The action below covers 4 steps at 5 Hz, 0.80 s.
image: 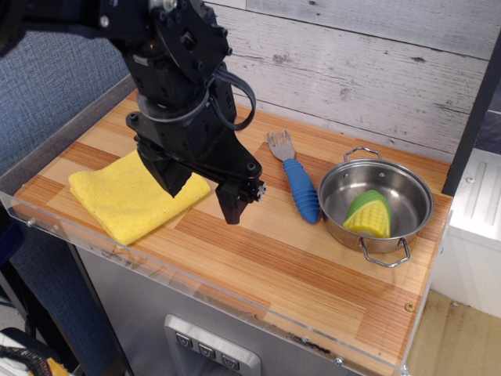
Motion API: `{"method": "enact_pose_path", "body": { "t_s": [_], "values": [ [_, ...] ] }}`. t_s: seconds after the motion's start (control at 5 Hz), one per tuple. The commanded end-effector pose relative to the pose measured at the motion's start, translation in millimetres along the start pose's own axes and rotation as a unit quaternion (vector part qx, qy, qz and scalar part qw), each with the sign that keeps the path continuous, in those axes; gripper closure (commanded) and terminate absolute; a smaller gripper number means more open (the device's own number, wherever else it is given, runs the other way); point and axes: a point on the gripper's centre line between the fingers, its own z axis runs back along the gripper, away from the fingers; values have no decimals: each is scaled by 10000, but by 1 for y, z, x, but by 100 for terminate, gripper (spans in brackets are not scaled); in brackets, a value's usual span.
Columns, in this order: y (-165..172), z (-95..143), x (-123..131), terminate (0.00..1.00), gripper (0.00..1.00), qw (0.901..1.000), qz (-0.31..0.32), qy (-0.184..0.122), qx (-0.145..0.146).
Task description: Take the corn of the pot and move it to the left
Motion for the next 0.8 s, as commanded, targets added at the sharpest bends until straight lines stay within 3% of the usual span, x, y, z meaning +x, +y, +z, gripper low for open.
{"method": "enact_pose_path", "body": {
  "t_s": [0.0,0.2,0.6],
  "values": [
    [0,0,0,0,0,10000,0,0,0],
    [-6,1,25,0,0,9996,-112,-192,145],
    [-35,4,56,0,0,9994,31,-334,-43]
  ]
}}
